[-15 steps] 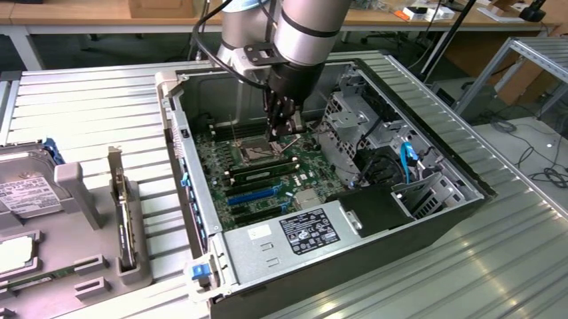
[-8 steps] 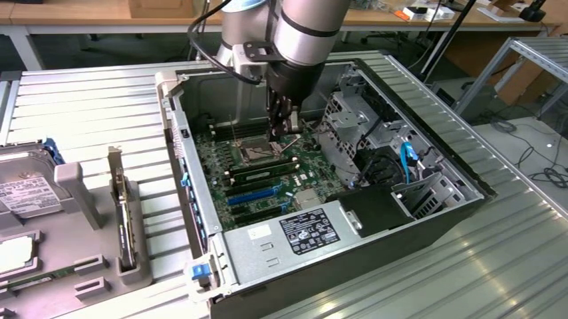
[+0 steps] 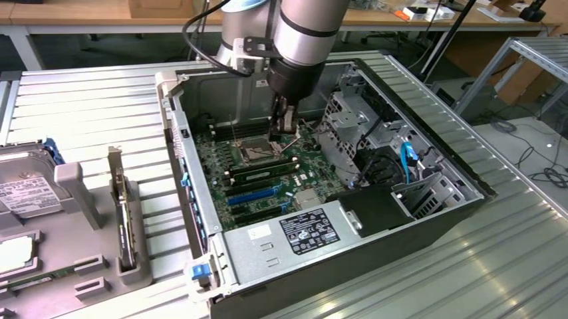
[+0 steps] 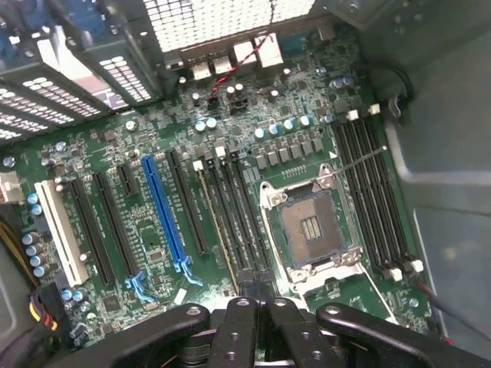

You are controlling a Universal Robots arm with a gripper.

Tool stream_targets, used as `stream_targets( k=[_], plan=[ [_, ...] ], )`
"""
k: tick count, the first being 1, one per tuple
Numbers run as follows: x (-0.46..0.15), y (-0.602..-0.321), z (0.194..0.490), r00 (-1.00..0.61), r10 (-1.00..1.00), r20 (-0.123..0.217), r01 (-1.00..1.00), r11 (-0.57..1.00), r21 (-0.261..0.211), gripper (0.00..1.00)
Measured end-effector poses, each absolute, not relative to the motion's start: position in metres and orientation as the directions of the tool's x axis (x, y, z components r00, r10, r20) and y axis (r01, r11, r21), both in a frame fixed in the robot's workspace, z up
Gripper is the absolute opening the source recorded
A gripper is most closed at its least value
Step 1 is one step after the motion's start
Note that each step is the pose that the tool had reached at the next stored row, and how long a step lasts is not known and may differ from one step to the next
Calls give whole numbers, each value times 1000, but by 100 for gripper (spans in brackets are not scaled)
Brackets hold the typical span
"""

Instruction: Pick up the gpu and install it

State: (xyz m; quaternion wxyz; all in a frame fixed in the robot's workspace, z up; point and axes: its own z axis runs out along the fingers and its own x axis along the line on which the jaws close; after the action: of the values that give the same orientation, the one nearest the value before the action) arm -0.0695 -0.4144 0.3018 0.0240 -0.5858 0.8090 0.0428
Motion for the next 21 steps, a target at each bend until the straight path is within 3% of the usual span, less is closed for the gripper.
stream_targets(
  k=[21],
  plan=[
    [-70,-414,302,-732,-675,-89,-680,732,41,11]
  ],
)
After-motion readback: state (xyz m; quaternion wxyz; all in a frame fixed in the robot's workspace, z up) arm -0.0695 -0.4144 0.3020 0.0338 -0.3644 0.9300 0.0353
